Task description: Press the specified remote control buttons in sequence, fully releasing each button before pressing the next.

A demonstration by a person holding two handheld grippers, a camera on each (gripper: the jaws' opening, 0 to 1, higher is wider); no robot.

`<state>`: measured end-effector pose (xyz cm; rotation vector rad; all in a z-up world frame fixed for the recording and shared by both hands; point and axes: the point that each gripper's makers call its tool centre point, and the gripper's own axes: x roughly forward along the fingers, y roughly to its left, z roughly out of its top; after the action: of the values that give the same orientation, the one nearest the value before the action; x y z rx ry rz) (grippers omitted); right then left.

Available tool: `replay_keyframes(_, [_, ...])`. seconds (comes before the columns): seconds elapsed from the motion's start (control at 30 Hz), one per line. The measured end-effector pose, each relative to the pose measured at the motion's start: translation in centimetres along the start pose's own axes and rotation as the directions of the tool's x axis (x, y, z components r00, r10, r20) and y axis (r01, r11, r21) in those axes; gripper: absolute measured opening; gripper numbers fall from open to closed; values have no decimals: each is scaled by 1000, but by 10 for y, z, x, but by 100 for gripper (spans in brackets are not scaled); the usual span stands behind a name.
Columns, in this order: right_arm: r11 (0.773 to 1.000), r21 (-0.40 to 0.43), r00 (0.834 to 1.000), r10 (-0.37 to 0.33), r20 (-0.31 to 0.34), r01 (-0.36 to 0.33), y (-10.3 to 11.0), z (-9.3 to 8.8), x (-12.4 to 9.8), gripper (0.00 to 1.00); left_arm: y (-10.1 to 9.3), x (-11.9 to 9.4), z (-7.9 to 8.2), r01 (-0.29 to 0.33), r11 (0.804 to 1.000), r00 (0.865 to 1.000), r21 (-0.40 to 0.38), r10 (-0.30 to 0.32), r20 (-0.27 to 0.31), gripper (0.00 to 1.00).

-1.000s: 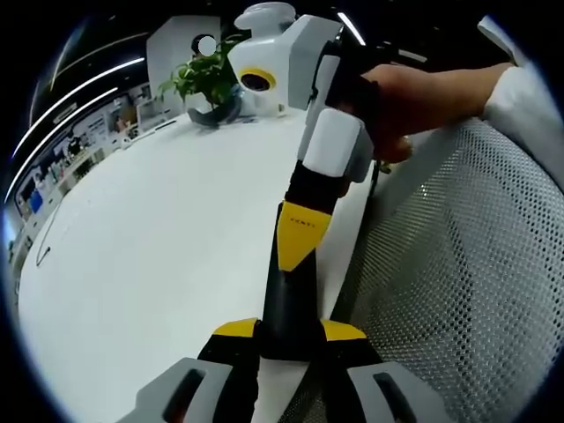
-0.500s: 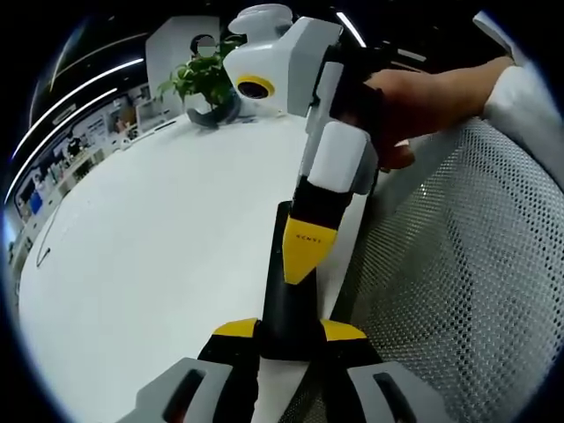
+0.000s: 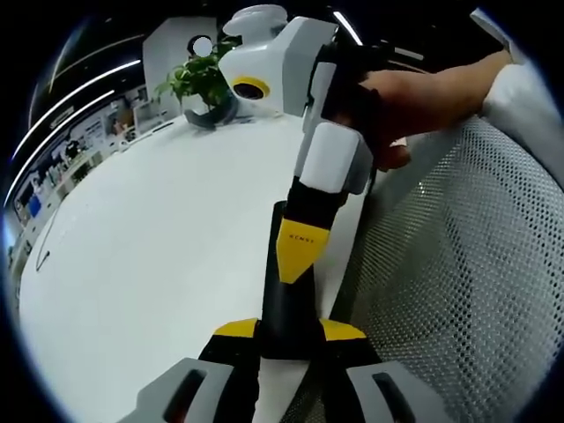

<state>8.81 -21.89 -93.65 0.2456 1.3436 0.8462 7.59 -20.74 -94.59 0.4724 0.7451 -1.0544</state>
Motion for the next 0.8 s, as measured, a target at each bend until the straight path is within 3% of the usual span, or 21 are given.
replay_keyframes(0.47, [998, -60, 1000, -27, 16, 28, 2, -1, 0, 0, 0, 0, 0, -5, 1000, 1000, -15, 5, -3, 24])
replay_keyframes(0.8, [991, -82, 994, -107, 11, 107, 2, 0, 1, 0, 1, 1, 0, 2, 1000, 1000, -18, -3, -11, 24])
